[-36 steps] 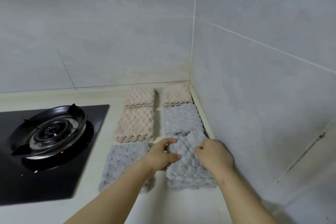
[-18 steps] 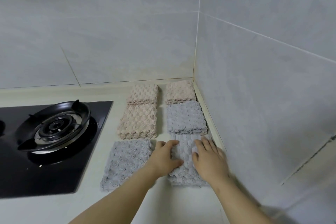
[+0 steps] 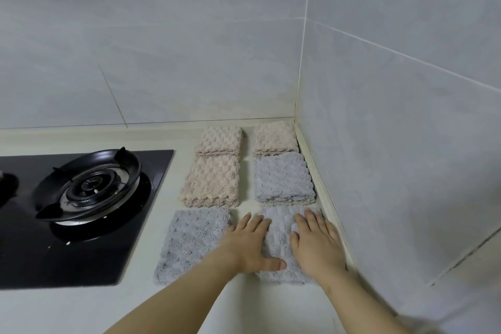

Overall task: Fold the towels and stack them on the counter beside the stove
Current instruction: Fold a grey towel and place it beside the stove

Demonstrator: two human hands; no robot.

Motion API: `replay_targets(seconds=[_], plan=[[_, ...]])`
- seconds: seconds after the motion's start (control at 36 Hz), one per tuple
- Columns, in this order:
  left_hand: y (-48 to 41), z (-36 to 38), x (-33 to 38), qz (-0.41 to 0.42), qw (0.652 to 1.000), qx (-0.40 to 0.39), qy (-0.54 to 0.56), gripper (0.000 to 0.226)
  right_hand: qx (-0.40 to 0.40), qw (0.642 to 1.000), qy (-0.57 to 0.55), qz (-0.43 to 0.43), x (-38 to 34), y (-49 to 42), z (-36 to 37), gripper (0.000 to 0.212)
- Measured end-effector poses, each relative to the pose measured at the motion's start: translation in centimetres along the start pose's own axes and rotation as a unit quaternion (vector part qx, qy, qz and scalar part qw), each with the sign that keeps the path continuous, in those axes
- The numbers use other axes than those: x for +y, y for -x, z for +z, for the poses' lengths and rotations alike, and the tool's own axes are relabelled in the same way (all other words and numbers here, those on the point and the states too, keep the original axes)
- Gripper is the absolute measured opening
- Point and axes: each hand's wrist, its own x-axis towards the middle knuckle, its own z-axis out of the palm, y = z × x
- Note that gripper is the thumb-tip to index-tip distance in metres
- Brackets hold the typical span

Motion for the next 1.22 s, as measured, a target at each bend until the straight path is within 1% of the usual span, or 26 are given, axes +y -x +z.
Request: replay_targets(seconds=[0.06, 0.08, 0.17, 0.19, 0.22, 0.25, 0.31, 0.36, 0.44, 0.58, 0.72, 0.81, 0.92, 0.97, 1.11, 1.22], plan=[[0.2, -0.2, 0.0, 0.002, 1.0, 0.001, 0.018, 0.101, -0.013, 1.0, 0.002, 0.005, -0.3, 0.3, -0.9, 0.105], [0.3, -0.4, -0.1, 0.004, 0.999, 0.005, 0.035, 0.099, -0.011, 1.0, 0.01, 0.008, -0.5, 0.2, -0.9, 0.098], [1.0, -1.2, -0.4, 0.004, 0.991, 0.05, 0.124, 0.087, 0.032, 0.999, -0.007, 0.011, -1.8, 0.1, -1.5, 0.051], [1.4, -1.6, -0.6, -0.002, 0.986, 0.072, 0.149, 0.08, 0.056, 0.998, -0.025, 0.007, -2.3, -0.1, -1.7, 0.044], [1.8, -2.0, -0.9, -0.012, 0.981, 0.096, 0.169, 0.071, 0.053, 0.997, -0.048, -0.005, -2.9, -0.3, -2.1, 0.042], [2.2, -2.5, -1.5, -0.025, 0.974, 0.121, 0.188, 0.061, 0.068, 0.996, -0.051, -0.016, -3.8, -0.5, -2.3, 0.042], [3.2, -3.1, -2.9, -0.06, 0.957, 0.164, 0.231, 0.047, 0.074, 0.994, -0.059, -0.048, -5.9, -0.5, -3.1, 0.039], [4.5, -3.6, -4.8, -0.098, 0.933, 0.201, 0.281, 0.038, 0.073, 0.99, -0.084, -0.09, -8.0, -1.2, -3.1, 0.034], [7.1, -3.8, -8.0, -0.157, 0.888, 0.251, 0.351, 0.03, 0.072, 0.98, -0.122, -0.137, -11.4, -1.8, -3.0, 0.029], [12.8, -3.1, -14.1, -0.255, 0.827, 0.304, 0.398, 0.026, 0.01, 0.964, -0.176, -0.2, -19.0, -1.4, -2.2, 0.026], [18.9, -2.1, -20.1, -0.316, 0.782, 0.336, 0.419, 0.024, -0.038, 0.942, -0.199, -0.266, -28.1, 0.5, -0.4, 0.023], [23.3, -1.2, -24.1, -0.35, 0.75, 0.368, 0.424, 0.022, -0.074, 0.929, -0.207, -0.299, -34.3, 2.2, 0.6, 0.021], [29.3, 0.1, -29.6, -0.391, 0.706, 0.397, 0.437, 0.02, -0.13, 0.901, -0.227, -0.346, -42.8, 5.2, 2.0, 0.021], [32.4, 0.4, -32.2, -0.407, 0.692, 0.406, 0.437, 0.018, -0.152, 0.891, -0.226, -0.364, -46.9, 7.0, 2.6, 0.023], [40.1, 0.3, -38.5, -0.433, 0.677, 0.428, 0.413, 0.025, -0.189, 0.866, -0.228, -0.403, -56.9, 11.2, 4.0, 0.024], [46.2, 1.0, -42.9, -0.462, 0.656, 0.459, 0.381, 0.027, -0.219, 0.837, -0.246, -0.437, -64.0, 14.9, 5.5, 0.022]])
